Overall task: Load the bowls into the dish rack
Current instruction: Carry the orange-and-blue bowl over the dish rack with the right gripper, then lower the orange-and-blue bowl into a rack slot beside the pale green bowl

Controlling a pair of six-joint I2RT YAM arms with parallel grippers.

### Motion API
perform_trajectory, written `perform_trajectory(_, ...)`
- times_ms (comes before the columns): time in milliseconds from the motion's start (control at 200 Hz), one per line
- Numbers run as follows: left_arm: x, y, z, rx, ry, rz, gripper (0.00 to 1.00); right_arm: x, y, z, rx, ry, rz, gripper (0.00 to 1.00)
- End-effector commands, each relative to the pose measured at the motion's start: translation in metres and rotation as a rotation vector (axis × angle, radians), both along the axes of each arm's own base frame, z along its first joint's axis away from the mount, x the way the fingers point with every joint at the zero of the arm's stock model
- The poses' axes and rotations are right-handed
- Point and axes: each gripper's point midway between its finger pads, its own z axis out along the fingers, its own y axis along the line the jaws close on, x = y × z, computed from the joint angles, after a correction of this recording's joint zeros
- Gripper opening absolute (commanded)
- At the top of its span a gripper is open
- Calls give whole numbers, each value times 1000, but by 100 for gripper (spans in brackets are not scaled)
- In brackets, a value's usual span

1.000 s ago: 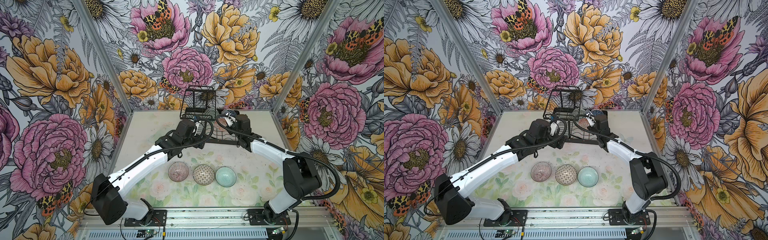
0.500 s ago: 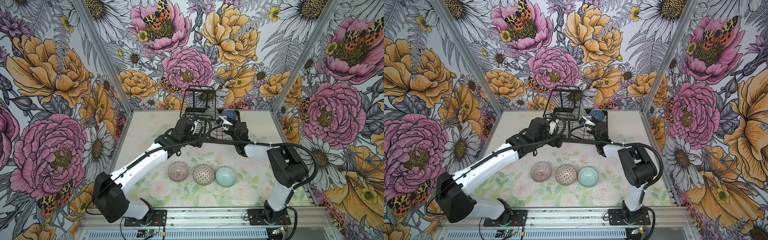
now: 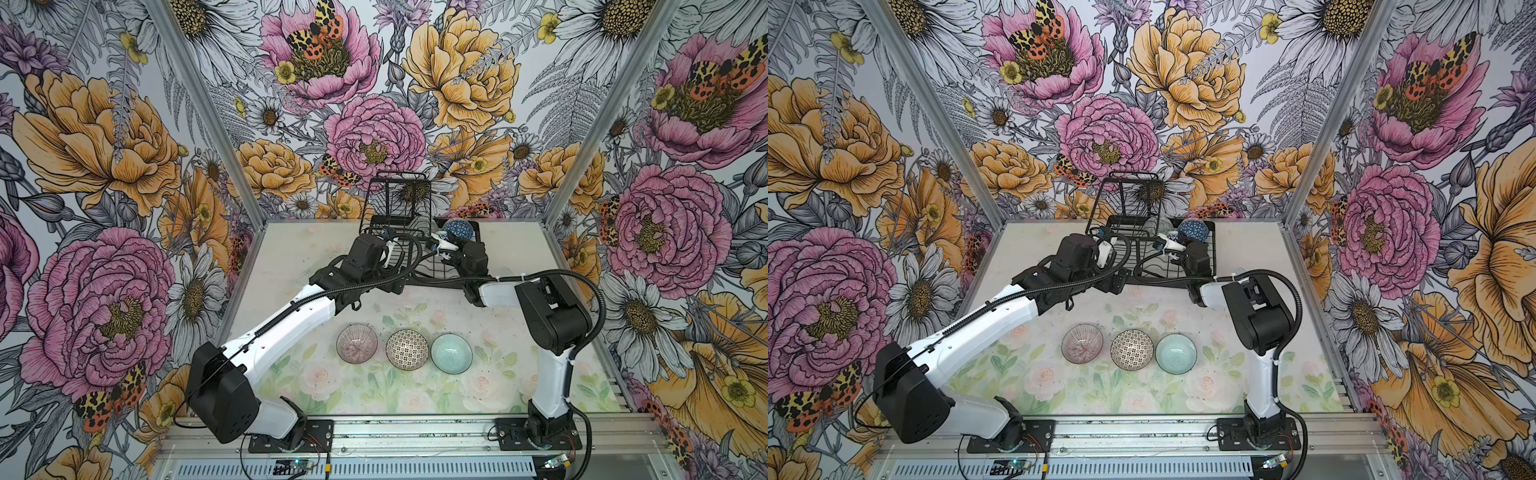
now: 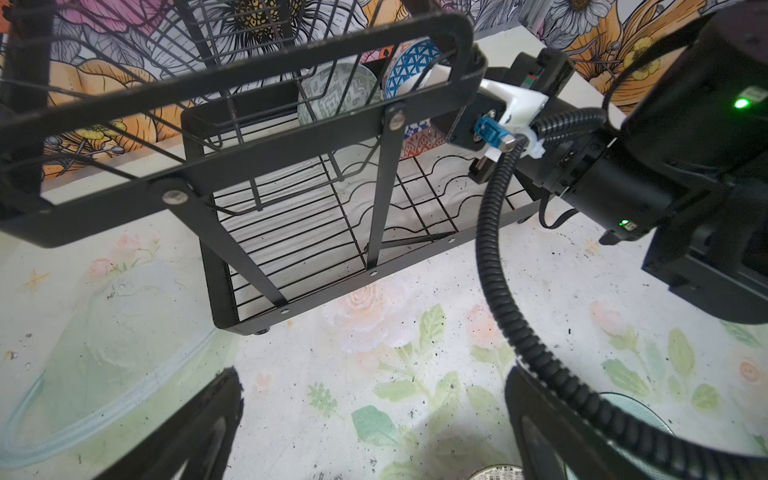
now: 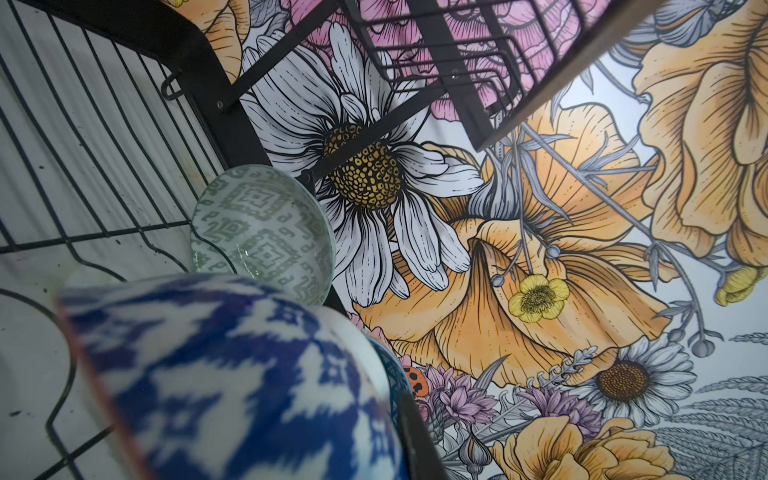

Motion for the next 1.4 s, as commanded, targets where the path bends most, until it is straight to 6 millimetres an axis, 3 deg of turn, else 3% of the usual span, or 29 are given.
perform_trajectory(0, 5, -1, 7, -3, -10, -19, 99, 15, 6, 29, 47, -95, 15, 0)
perform_trajectory(435, 6, -1, 5, -3, -4, -21, 99, 36, 16, 7, 93, -82, 15, 0)
perform_trajectory(821, 6, 1, 4, 0, -2, -16, 99, 56, 32, 0, 115, -86, 48, 0)
perform_trajectory(1396, 4, 5, -3, 5, 9, -5, 99, 71, 56, -15, 108, -50, 78, 0)
